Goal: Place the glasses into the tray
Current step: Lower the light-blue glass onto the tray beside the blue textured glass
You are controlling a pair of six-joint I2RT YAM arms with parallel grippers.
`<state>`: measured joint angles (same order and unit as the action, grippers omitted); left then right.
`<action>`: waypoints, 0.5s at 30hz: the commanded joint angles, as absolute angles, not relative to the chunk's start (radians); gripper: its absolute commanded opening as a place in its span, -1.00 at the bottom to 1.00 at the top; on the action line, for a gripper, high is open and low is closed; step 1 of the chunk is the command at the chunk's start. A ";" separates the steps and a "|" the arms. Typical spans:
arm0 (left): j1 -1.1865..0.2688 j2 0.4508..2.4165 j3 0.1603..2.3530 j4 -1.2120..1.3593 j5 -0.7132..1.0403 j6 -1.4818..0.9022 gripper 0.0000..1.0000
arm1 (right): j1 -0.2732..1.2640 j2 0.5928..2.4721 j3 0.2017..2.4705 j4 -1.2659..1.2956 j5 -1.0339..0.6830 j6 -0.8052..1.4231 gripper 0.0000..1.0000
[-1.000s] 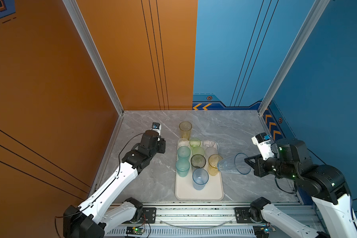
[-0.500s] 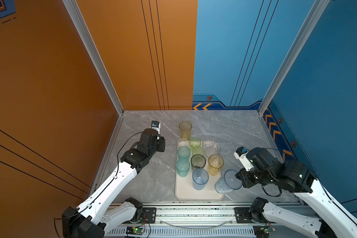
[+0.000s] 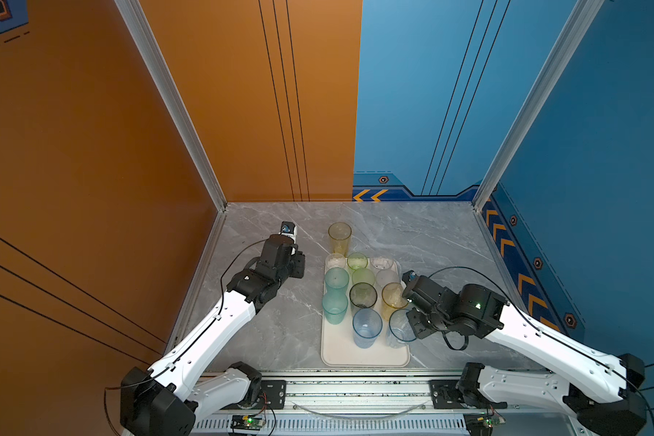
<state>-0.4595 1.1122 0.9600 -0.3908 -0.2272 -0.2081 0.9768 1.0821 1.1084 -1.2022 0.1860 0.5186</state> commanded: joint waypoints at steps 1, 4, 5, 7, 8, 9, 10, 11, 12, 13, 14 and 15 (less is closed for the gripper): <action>-0.466 1.118 0.991 -0.408 -0.237 -0.213 -0.30 | 0.982 1.093 1.079 -1.151 0.215 0.544 -1.00; -0.466 1.124 0.991 -0.408 -0.238 -0.210 -0.30 | 0.982 1.104 1.058 -1.135 0.210 0.549 -1.00; -0.466 1.125 0.991 -0.408 -0.236 -0.210 -0.30 | 0.980 1.105 1.053 -1.132 0.212 0.552 -1.00; -0.466 1.129 0.994 -0.408 -0.236 -0.209 -0.30 | 0.973 1.106 1.034 -1.121 0.204 0.553 -1.00; -0.466 1.132 0.993 -0.407 -0.235 -0.209 -0.30 | 0.970 1.107 1.025 -1.112 0.198 0.555 -1.00; -0.466 1.134 0.994 -0.408 -0.235 -0.209 -0.30 | 0.967 1.107 1.015 -1.104 0.192 0.555 -1.00; -0.466 1.135 0.996 -0.408 -0.233 -0.209 -0.30 | 0.964 1.107 1.008 -1.097 0.189 0.557 -1.00; -0.466 1.137 0.996 -0.408 -0.232 -0.209 -0.30 | 0.960 1.107 1.001 -1.089 0.187 0.556 -1.00; -0.466 1.138 0.996 -0.408 -0.232 -0.209 -0.30 | 0.957 1.107 0.994 -1.082 0.184 0.557 -1.00; -0.466 1.140 0.996 -0.408 -0.232 -0.209 -0.30 | 0.954 1.105 0.989 -1.076 0.181 0.557 -1.00; -0.466 1.140 0.997 -0.408 -0.230 -0.209 -0.30 | 0.950 1.105 0.982 -1.070 0.178 0.557 -1.00; -0.466 1.141 0.997 -0.408 -0.230 -0.209 -0.30 | 0.945 1.104 0.978 -1.067 0.178 0.556 -1.00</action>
